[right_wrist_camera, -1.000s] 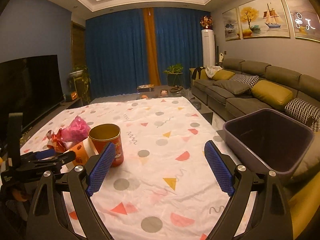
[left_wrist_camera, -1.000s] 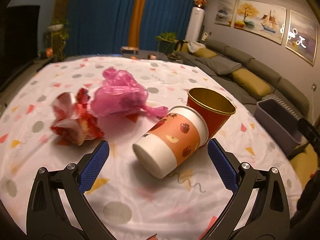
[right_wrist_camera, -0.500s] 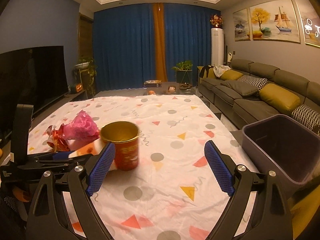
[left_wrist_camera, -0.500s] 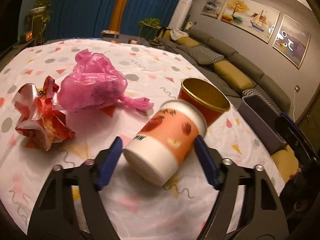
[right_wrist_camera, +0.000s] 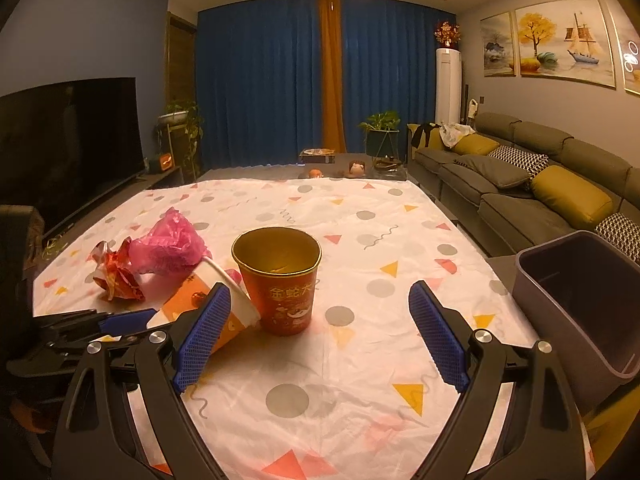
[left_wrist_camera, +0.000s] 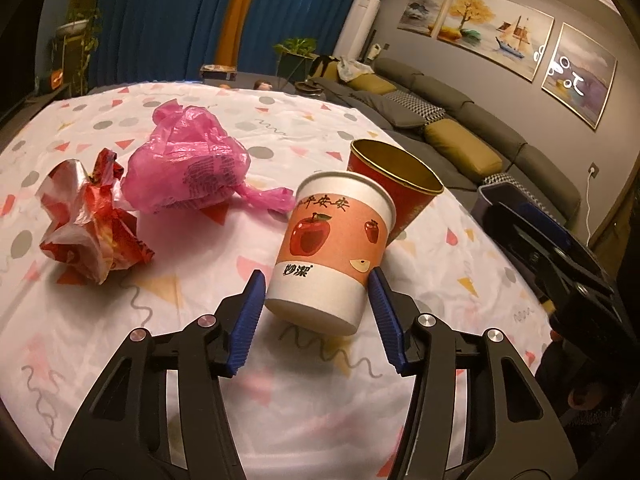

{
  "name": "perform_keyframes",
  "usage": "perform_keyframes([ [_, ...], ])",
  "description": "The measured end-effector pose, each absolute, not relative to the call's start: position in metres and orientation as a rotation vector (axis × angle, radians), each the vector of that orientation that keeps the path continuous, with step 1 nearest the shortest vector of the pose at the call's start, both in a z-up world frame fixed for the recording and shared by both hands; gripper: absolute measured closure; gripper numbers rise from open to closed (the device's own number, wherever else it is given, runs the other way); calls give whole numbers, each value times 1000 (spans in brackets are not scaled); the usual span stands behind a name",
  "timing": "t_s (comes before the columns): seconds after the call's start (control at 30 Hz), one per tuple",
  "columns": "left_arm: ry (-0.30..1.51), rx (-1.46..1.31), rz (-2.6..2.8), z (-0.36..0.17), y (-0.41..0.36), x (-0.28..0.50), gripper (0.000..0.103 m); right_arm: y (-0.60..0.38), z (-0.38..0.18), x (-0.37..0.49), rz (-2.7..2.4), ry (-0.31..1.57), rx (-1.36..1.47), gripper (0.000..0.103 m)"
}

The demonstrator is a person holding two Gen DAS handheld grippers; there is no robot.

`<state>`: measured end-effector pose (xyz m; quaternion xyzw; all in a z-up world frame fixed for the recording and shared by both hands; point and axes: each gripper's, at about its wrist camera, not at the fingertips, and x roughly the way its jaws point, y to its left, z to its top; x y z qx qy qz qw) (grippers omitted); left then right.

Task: Collect trash
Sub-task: 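Grasp the orange-printed paper cup with the left tool while the right tool grasps the red cup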

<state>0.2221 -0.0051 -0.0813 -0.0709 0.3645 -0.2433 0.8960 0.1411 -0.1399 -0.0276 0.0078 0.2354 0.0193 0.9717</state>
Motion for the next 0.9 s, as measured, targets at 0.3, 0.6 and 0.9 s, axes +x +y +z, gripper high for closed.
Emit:
perform_keyframes([
  [0.3,714,-166,-430,-71,10,213,53,-136,-27,153,50,474,18,15],
  [0.6,695,-193,-401,-65,24,211,53,-120,-28,178,88,484,6,15],
  [0.9,706,-225,-374,-68,33,214,53,-109,-41,205,106,532,-5,15],
])
